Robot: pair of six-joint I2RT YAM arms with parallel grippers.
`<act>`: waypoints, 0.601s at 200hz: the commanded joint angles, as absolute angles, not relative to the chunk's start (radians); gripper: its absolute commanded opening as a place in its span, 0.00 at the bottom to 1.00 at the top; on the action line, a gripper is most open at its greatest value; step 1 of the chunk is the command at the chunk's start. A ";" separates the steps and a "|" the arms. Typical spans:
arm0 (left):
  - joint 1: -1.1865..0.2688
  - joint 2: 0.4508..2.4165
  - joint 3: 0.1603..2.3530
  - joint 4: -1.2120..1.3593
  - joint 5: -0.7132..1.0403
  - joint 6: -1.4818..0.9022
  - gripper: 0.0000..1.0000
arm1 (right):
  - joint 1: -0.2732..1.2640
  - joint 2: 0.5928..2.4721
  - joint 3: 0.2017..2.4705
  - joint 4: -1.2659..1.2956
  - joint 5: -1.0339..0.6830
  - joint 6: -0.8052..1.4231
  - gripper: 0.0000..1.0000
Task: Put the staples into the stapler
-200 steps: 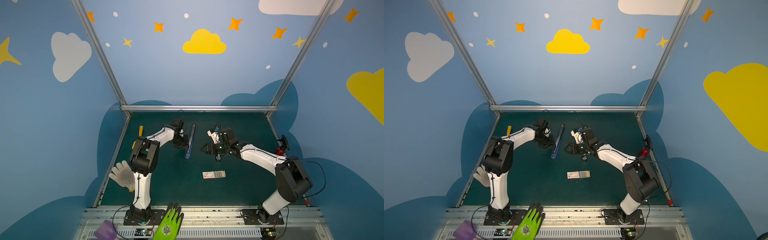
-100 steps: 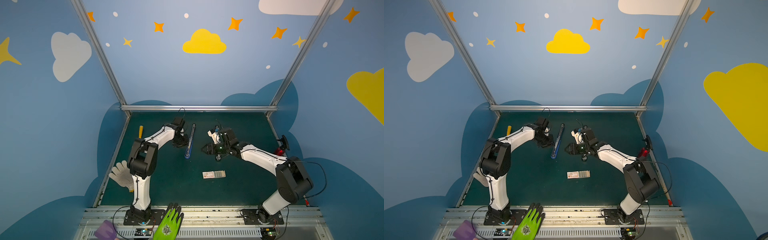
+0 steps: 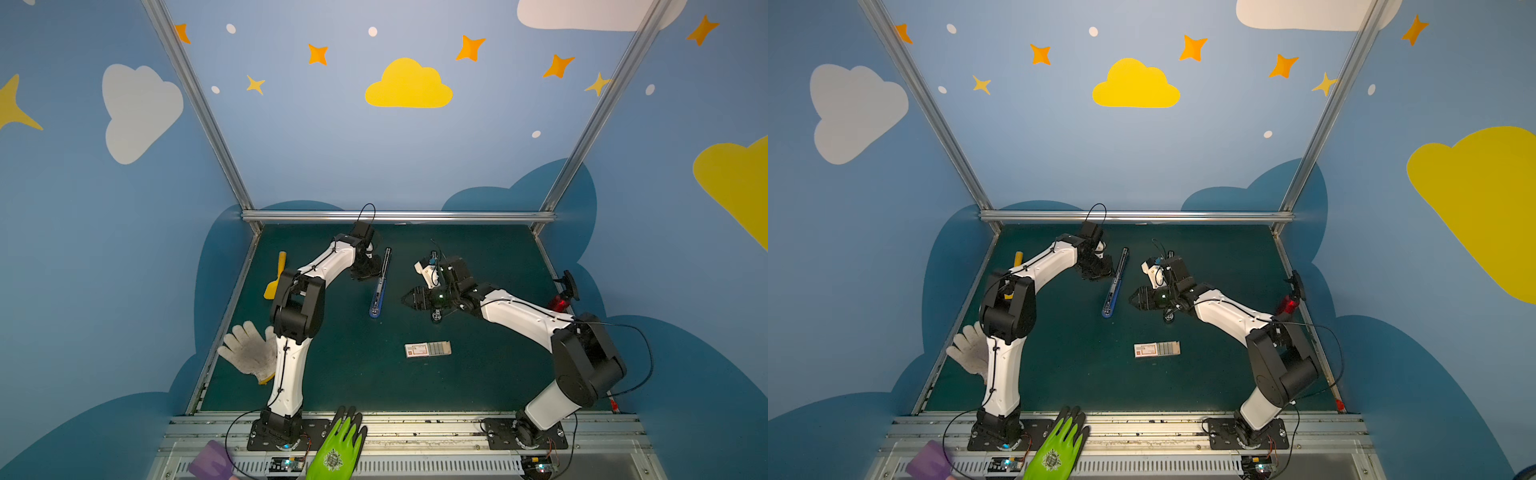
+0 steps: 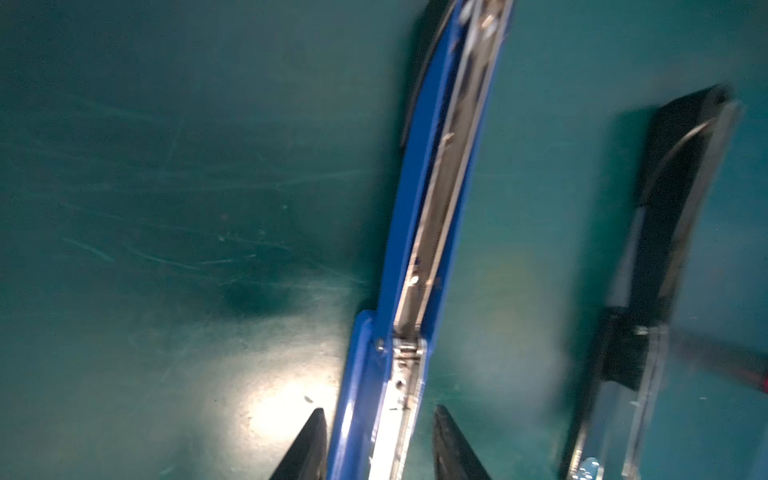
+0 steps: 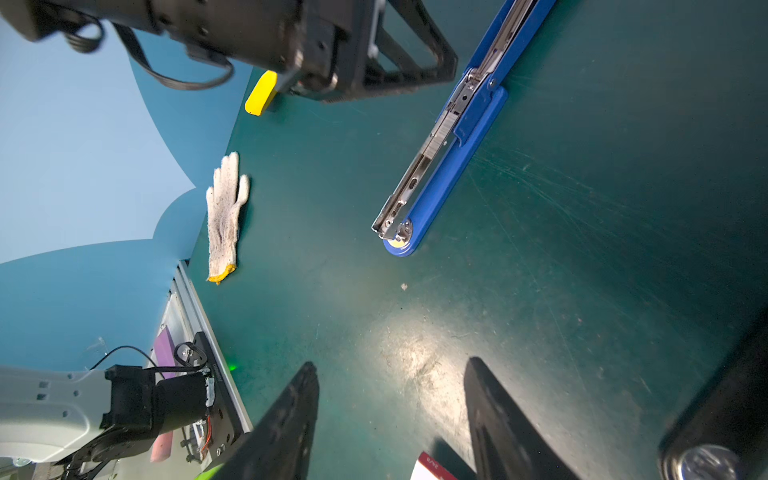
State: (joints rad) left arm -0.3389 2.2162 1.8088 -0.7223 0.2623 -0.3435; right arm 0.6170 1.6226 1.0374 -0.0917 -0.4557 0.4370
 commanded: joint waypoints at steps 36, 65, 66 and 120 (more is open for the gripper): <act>-0.361 2.241 1.817 -0.772 0.219 -0.304 0.41 | 0.618 1.604 1.022 -0.094 -0.445 0.428 0.57; -0.374 2.237 1.797 -0.773 0.173 -0.297 0.39 | 0.617 1.603 1.014 -0.090 -0.444 0.431 0.56; -0.375 2.237 1.796 -0.773 0.172 -0.297 0.39 | 0.618 1.603 1.014 -0.090 -0.444 0.431 0.56; -0.390 2.223 1.754 -0.790 0.096 -0.290 0.37 | 0.615 1.597 1.005 -0.080 -0.448 0.433 0.56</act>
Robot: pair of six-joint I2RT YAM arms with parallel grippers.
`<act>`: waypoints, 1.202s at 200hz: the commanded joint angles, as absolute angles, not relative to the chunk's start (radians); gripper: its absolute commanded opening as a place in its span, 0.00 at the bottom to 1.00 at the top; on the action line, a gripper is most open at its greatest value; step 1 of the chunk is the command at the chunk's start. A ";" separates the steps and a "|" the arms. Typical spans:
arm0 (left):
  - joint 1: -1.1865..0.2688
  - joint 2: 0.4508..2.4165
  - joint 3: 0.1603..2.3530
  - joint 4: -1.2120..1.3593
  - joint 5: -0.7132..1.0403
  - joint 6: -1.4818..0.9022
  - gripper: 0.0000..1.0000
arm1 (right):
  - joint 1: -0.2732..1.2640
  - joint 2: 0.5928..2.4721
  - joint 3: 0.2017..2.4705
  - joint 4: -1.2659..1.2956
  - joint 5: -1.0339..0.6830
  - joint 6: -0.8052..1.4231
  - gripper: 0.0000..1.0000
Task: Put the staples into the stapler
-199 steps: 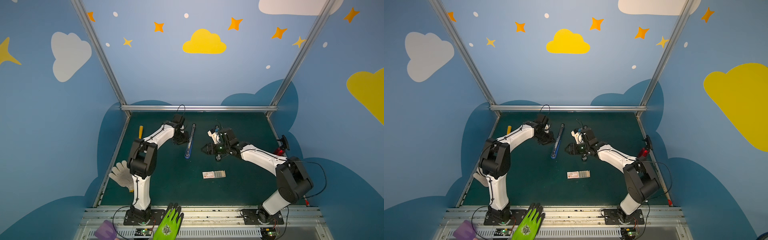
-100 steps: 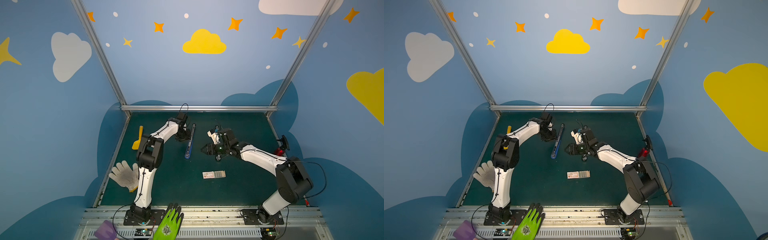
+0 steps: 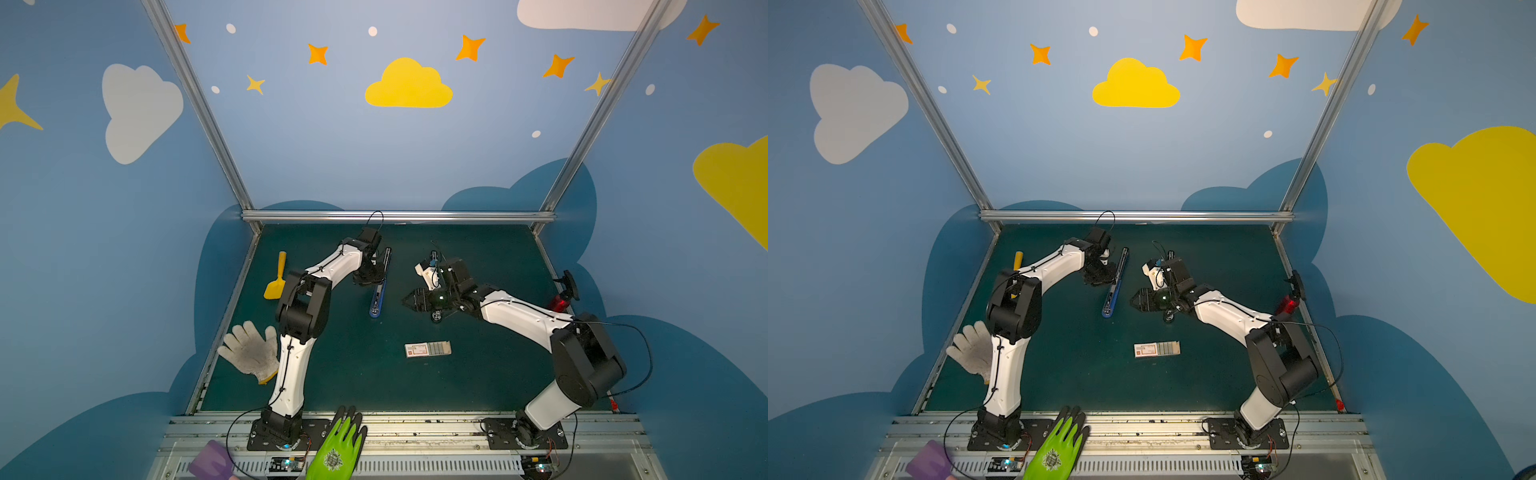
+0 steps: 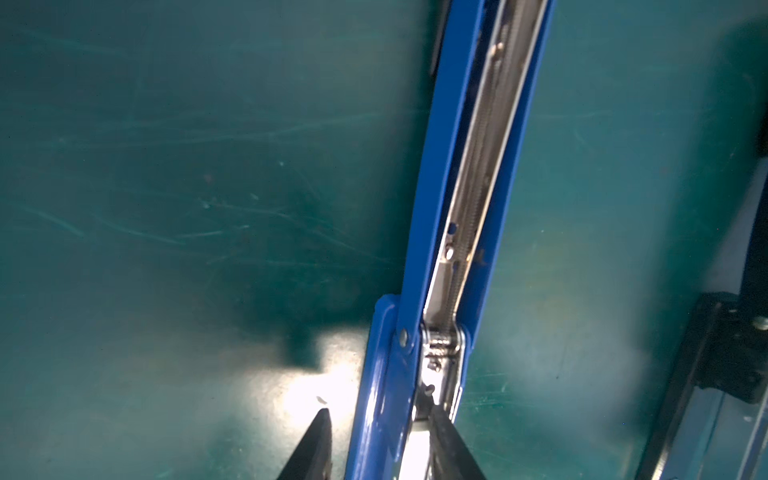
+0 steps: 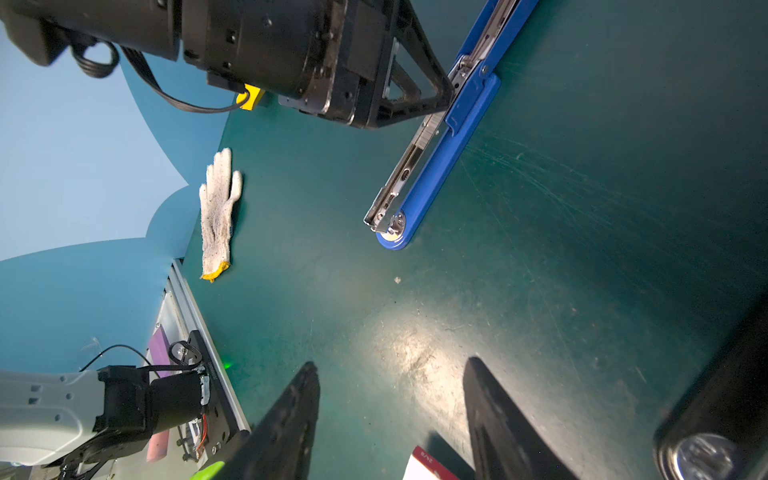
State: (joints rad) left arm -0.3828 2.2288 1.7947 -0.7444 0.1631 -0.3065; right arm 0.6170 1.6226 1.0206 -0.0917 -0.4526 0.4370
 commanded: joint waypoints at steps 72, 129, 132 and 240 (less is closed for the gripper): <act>-0.392 2.153 1.633 -0.742 0.117 -0.321 0.35 | 0.614 1.591 0.997 -0.073 -0.446 0.439 0.56; -0.393 2.119 1.578 -0.727 0.120 -0.331 0.35 | 0.612 1.592 0.989 -0.065 -0.445 0.445 0.56; -0.392 2.116 1.576 -0.725 0.120 -0.330 0.35 | 0.612 1.592 0.989 -0.065 -0.446 0.444 0.56; -0.380 2.199 1.817 -0.791 0.140 -0.306 0.38 | 0.610 1.592 1.000 -0.075 -0.446 0.441 0.56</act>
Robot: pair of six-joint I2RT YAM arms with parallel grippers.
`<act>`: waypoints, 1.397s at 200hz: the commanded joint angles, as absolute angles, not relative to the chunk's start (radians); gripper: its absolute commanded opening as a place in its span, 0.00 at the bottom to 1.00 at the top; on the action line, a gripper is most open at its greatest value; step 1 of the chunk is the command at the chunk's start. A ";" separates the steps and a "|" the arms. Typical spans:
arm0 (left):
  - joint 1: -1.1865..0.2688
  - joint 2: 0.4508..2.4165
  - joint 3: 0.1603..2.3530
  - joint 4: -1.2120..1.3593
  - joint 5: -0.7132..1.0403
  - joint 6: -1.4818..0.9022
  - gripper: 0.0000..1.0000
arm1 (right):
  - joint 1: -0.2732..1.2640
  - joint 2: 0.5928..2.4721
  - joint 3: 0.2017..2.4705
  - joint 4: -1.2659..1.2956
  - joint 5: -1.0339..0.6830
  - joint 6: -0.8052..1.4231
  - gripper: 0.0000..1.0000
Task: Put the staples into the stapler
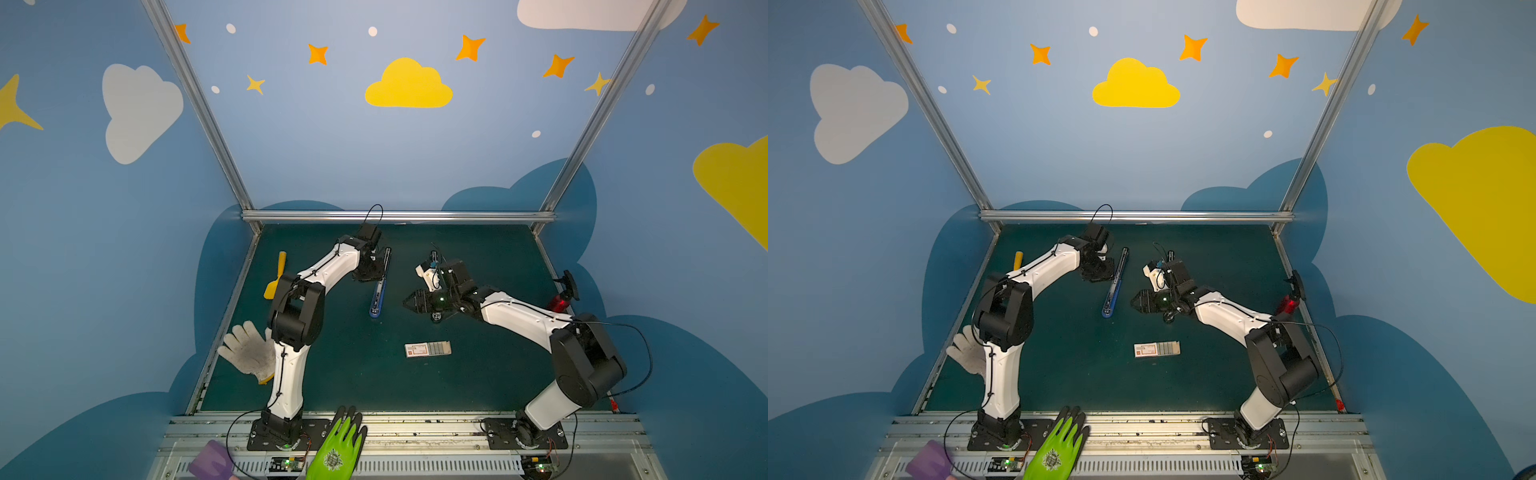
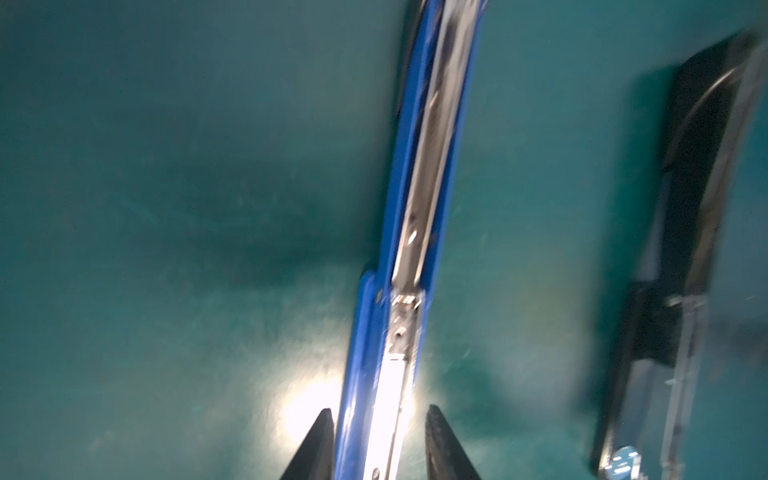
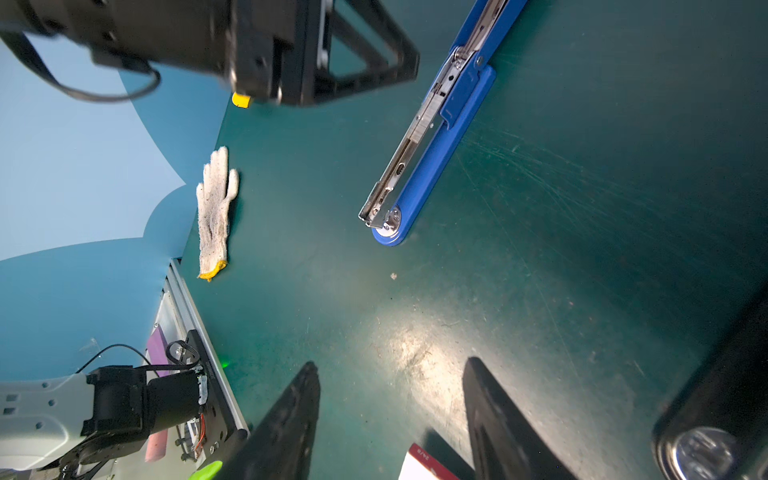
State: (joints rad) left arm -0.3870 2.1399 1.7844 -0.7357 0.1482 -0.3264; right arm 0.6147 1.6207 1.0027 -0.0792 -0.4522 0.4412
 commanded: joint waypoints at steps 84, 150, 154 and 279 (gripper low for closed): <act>-0.386 2.281 1.879 -0.821 0.121 -0.283 0.38 | 0.597 1.589 1.000 -0.086 -0.448 0.436 0.56; -0.407 2.226 1.744 -0.783 0.110 -0.282 0.35 | 0.592 1.592 0.992 -0.078 -0.453 0.443 0.56; -0.408 2.224 1.739 -0.782 0.108 -0.282 0.35 | 0.591 1.592 0.991 -0.077 -0.453 0.444 0.56; -0.410 2.159 1.653 -0.795 0.086 -0.300 0.33 | 0.583 1.580 0.969 -0.053 -0.448 0.463 0.56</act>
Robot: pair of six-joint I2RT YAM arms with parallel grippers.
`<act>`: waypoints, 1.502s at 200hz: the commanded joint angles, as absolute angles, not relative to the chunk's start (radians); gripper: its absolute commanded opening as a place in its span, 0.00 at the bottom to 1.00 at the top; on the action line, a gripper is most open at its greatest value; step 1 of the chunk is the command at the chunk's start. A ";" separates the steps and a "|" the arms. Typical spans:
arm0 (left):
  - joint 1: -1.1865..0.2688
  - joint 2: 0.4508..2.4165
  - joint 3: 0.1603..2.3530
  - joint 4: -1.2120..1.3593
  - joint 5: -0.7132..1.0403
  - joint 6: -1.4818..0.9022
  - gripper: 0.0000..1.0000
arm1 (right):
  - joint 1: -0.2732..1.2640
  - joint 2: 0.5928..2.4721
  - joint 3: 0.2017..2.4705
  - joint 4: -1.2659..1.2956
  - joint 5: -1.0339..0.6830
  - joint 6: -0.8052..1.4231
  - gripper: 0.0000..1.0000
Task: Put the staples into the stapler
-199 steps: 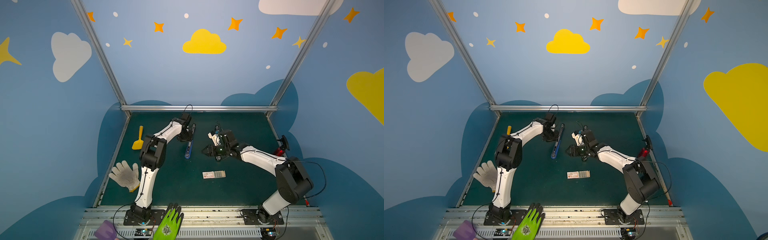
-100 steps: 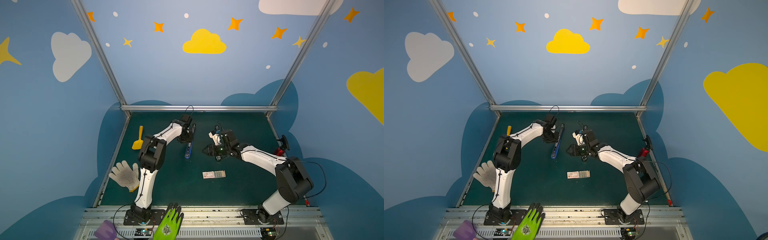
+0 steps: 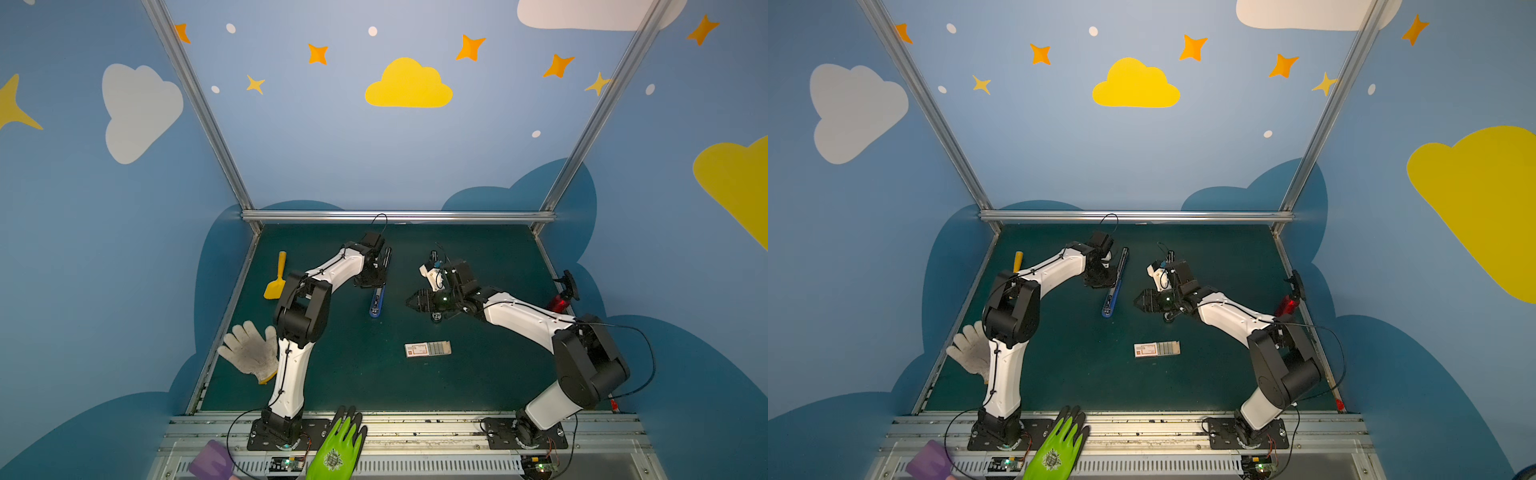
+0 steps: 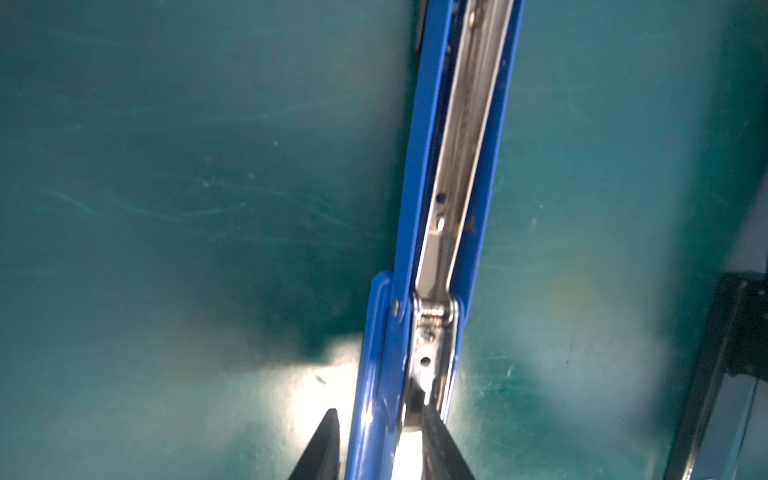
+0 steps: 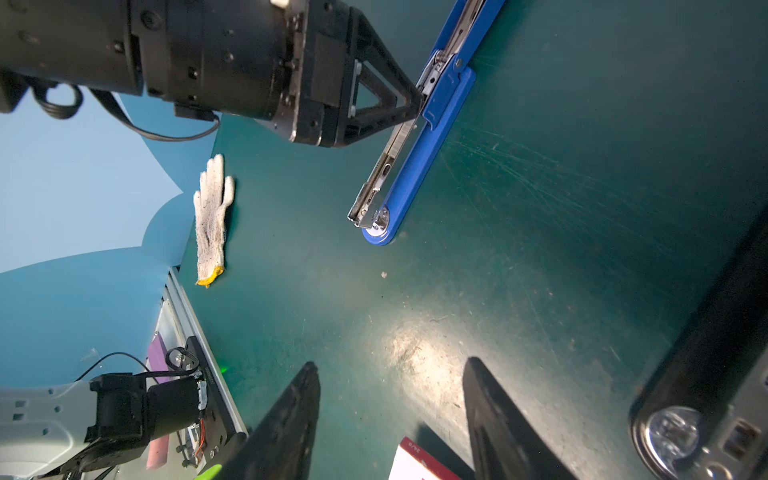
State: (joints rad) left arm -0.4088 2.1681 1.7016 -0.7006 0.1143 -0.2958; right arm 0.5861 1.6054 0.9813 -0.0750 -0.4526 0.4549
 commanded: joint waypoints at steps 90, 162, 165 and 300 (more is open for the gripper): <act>-0.415 2.032 1.506 -0.770 0.101 -0.326 0.33 | 0.581 1.575 0.959 -0.043 -0.449 0.469 0.56; -0.426 1.947 1.506 -0.761 0.131 -0.341 0.38 | 0.581 1.556 0.950 -0.042 -0.450 0.471 0.56; -0.427 1.949 1.510 -0.762 0.133 -0.341 0.39 | 0.581 1.555 0.948 -0.044 -0.448 0.471 0.56; -0.451 2.064 1.565 -0.868 -0.052 -0.296 0.44 | 0.578 1.557 0.950 -0.044 -0.458 0.466 0.57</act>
